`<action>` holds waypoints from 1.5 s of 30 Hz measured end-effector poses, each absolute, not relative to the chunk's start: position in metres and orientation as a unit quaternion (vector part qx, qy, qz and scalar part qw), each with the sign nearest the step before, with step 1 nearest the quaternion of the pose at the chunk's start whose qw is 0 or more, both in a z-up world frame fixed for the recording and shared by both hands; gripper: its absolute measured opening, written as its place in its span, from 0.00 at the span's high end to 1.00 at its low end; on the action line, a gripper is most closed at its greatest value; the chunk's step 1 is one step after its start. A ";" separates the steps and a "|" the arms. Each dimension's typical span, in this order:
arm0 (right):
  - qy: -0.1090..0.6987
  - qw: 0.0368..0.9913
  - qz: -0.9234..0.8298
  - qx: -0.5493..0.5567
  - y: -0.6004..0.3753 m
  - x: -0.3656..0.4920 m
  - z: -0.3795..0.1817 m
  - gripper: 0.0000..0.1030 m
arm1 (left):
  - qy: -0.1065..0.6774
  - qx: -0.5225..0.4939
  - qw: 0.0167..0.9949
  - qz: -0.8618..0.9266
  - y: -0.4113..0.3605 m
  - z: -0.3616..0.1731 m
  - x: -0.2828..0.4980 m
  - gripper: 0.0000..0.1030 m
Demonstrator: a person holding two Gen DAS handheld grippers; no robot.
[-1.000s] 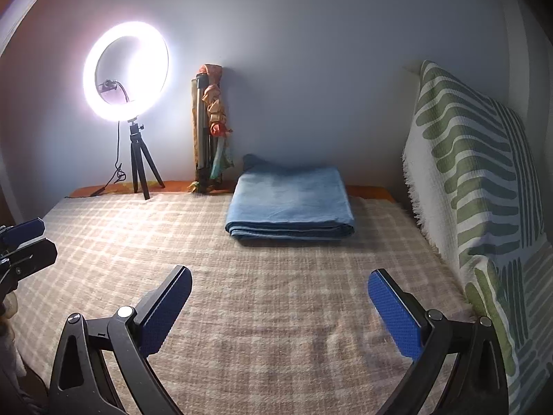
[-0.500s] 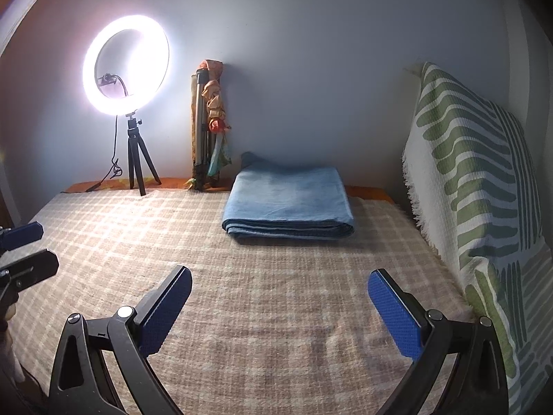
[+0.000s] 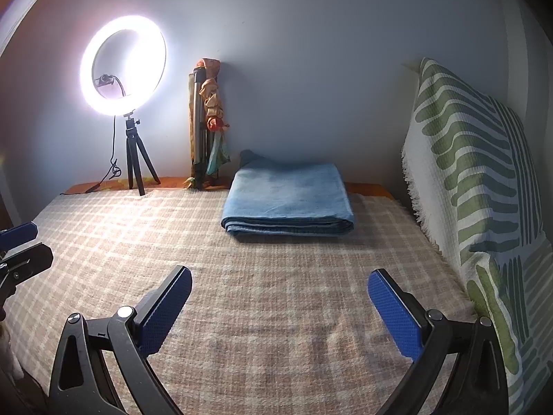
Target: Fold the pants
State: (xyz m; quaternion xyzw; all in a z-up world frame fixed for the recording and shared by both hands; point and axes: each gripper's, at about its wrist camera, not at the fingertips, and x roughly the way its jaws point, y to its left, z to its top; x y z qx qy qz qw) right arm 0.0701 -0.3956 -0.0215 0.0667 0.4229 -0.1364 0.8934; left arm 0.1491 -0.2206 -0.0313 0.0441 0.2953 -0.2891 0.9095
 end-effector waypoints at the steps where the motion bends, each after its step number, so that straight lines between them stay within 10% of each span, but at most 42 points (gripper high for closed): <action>1: 0.423 0.893 -0.137 0.067 -0.395 0.070 -0.021 0.00 | 0.296 0.043 0.910 -0.288 -0.221 -0.032 0.150 0.15; 45: 0.430 0.890 -0.129 0.074 -0.393 0.072 -0.027 0.00 | 0.292 0.052 0.910 -0.290 -0.223 -0.032 0.148 0.15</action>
